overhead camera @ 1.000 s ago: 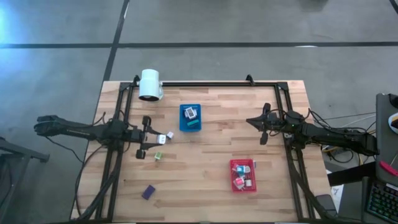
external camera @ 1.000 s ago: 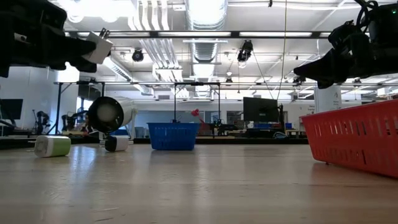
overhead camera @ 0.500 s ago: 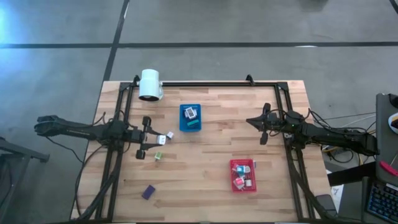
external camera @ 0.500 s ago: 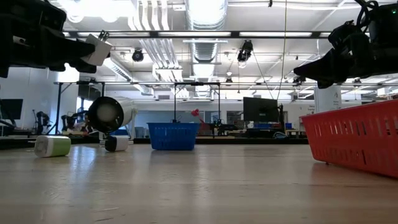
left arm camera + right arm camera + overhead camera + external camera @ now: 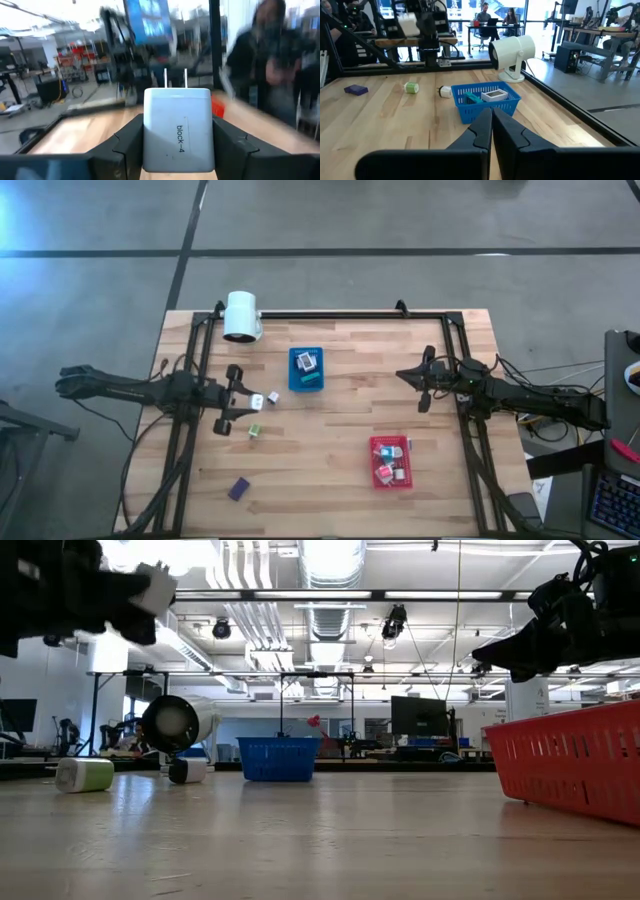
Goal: Pick & Place Office items
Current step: Put the white charger adapter into the red bin
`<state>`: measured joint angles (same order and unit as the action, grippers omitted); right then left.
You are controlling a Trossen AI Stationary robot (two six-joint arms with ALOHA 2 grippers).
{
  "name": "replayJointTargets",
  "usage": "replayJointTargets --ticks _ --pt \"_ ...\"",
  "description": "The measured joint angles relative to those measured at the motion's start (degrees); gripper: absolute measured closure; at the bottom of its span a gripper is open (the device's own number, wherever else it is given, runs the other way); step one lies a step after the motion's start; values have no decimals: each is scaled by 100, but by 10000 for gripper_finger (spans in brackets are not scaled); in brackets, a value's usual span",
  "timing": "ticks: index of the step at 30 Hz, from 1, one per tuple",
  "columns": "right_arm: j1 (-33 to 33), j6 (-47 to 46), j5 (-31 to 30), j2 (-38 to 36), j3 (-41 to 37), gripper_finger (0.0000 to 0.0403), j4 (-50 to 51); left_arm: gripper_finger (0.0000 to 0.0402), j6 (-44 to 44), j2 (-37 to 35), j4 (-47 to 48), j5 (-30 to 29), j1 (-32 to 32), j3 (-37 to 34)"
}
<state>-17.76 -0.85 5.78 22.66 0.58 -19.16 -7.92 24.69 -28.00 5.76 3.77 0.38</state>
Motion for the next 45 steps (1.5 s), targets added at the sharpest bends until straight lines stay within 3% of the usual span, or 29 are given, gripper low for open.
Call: replayJointTargets --ticks 7,20,25,30,37,42,45 --pt "-2 -1 -274 1 -2 394 -44 226 479 326 23 0 -2 800" --pt "-2 -25 -278 6 -2 394 -63 226 280 2110 449 17 -373 3006" --pt "-2 -51 -282 6 -4 394 -174 226 239 3186 1103 974 -871 4074" --pt "0 -127 -282 3 -4 394 -415 226 287 4302 1095 1322 -1094 4786" --pt "-2 -345 -146 6 -4 394 -469 226 86 5491 787 1615 -1126 5303" --pt "2 -410 534 6 -4 391 -1166 226 92 6004 300 1615 -1139 5329" --pt "57 -282 641 1 -4 374 -1652 226 339 6188 -46 1613 -1153 5329"
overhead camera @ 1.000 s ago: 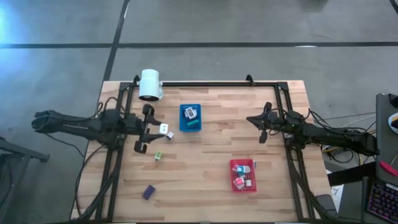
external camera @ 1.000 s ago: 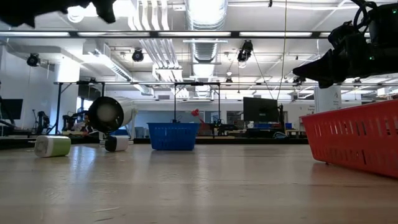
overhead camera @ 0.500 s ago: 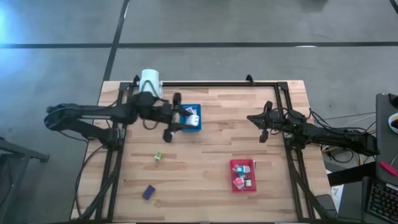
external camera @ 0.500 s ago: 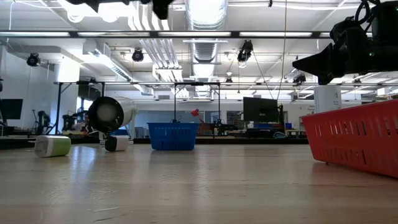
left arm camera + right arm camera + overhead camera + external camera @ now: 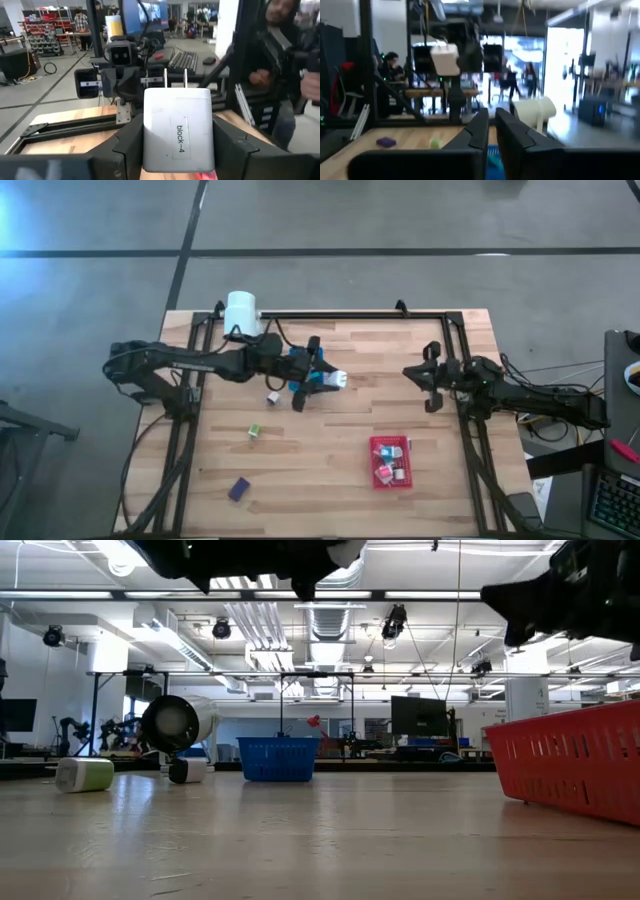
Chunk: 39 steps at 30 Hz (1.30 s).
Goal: Pick & Place Office items
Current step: Put the white charger adapter into the red bin
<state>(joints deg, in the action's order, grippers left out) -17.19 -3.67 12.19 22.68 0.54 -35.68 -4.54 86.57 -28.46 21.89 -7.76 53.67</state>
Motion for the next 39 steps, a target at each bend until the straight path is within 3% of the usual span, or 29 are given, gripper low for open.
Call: replayJointTargets --ticks 9,14,22,31,39 --pt "583 1357 -101 87 46 268 -374 226 987 148 -770 -87 -161 2" --pt "1065 2461 -783 496 676 208 -153 226 1175 148 -803 -85 -227 60" --pt "1953 4291 -2132 2067 2436 133 836 226 1626 148 -818 -257 -268 321" --pt "2475 5394 -3854 3865 4085 103 843 226 2479 148 -1378 -847 -268 393" --pt "2472 5623 -4223 4911 4879 108 585 226 2794 148 -1653 -1058 -268 393"
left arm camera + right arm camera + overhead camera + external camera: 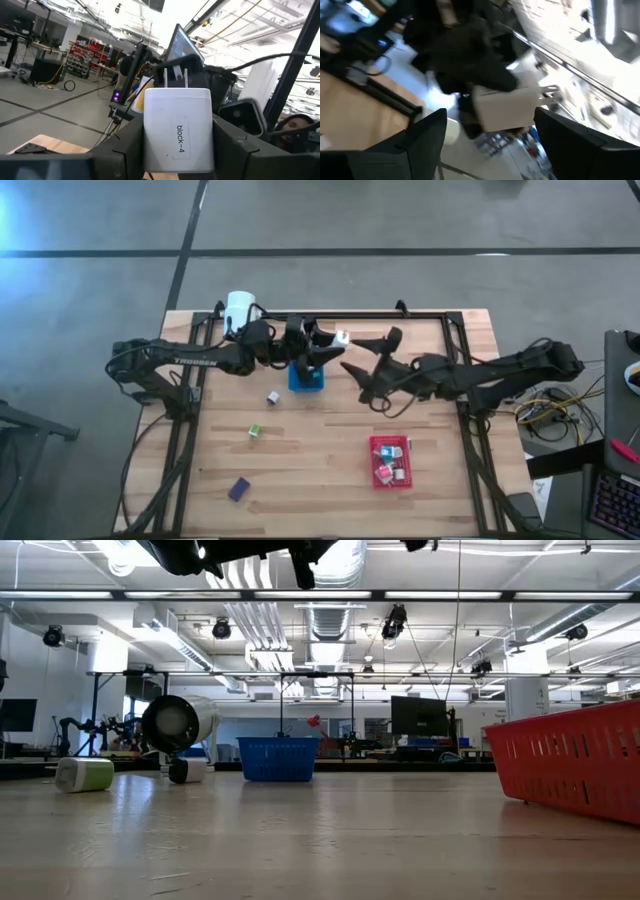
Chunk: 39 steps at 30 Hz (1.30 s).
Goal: Pick & Place Office items
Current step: Put the white charger adapter into the red bin
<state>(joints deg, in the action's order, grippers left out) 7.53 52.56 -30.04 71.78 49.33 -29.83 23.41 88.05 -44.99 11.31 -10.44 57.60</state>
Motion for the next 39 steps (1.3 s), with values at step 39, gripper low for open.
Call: replayJointTargets --ticks 39 --pt "-48 -128 -311 458 286 203 -327 152 -409 2 286 499 52 -59"
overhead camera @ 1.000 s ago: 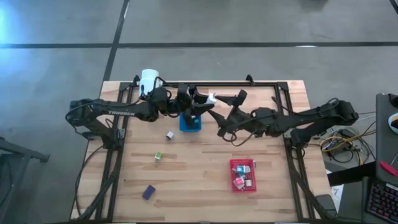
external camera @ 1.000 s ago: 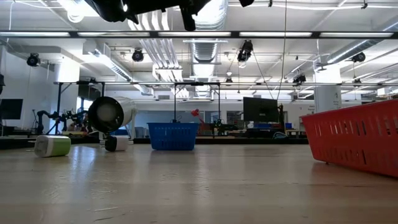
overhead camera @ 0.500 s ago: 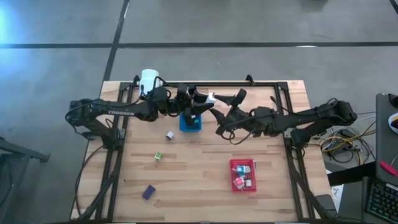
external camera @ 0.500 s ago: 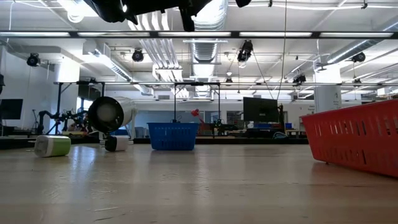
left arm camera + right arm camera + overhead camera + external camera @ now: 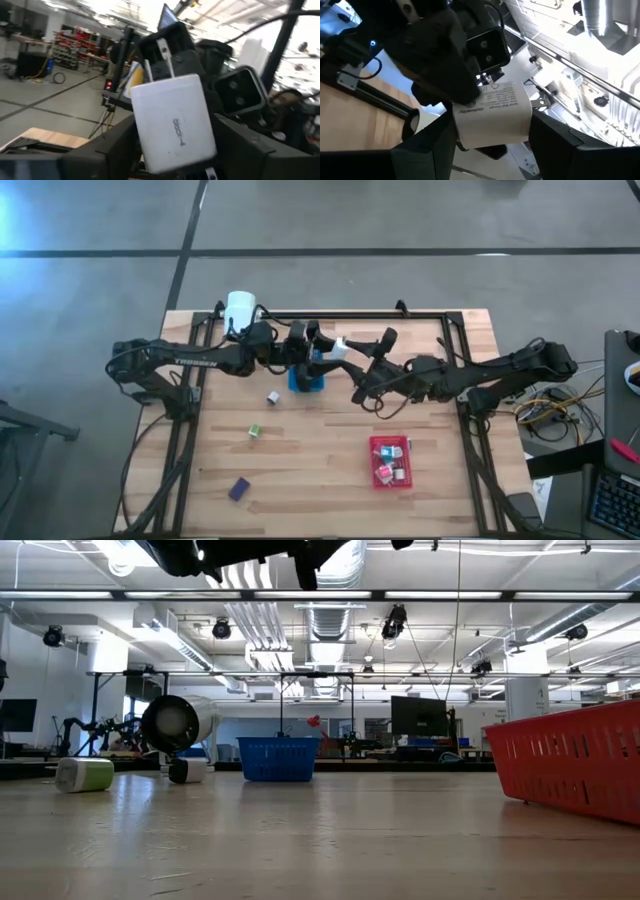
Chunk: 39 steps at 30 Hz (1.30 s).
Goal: Pick & Place Office items
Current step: Put the white charger adapter into the red bin
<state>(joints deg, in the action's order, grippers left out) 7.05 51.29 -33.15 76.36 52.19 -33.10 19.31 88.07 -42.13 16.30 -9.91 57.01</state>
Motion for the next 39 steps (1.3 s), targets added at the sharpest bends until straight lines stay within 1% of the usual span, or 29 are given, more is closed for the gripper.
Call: replayJointTargets --ticks 3,7,10,14,16,18,20,22,28,30,31,33,36,39 --pt "-1 -27 -4 -98 -67 203 -14 128 -161 -14 37 111 -1 0" --pt "-2 -66 -42 -260 -240 203 -7 117 -460 -148 456 130 -12 0" --pt "26 -209 -80 -493 -445 203 15 115 -1020 -464 1349 348 -53 -2" --pt "63 -504 -115 -889 -782 204 41 114 -2069 -959 2950 548 -45 -2" --pt "83 -733 18 -1091 -899 204 239 118 -2500 -1169 3648 587 4 -13" --pt "86 -1028 213 -1284 -995 204 419 129 -2713 -1387 4030 588 47 -113" --pt "82 -1341 470 -1487 -1096 204 576 152 -2806 -1645 4052 587 93 -348" --pt "80 -1693 772 -1711 -1171 204 772 187 -2872 -1910 4041 588 111 -620" --pt "81 -2887 1627 -2463 -1170 204 1913 328 -2940 -2829 3705 585 109 -1687" --pt "81 -3265 2004 -2730 -1161 204 2306 373 -2910 -3128 3400 585 109 -2097" --pt "81 -3425 2206 -2871 -1162 204 2441 387 -2808 -3270 3186 584 109 -2309" --pt "85 -3719 2494 -3145 -1193 204 2605 392 -2626 -3554 2730 583 109 -2724" --pt "87 -4117 2736 -3548 -1267 204 2803 382 -2649 -3949 2121 583 109 -3316" --pt "83 -4485 3033 -3991 -1398 204 2938 374 -2724 -4294 1711 575 109 -3801"
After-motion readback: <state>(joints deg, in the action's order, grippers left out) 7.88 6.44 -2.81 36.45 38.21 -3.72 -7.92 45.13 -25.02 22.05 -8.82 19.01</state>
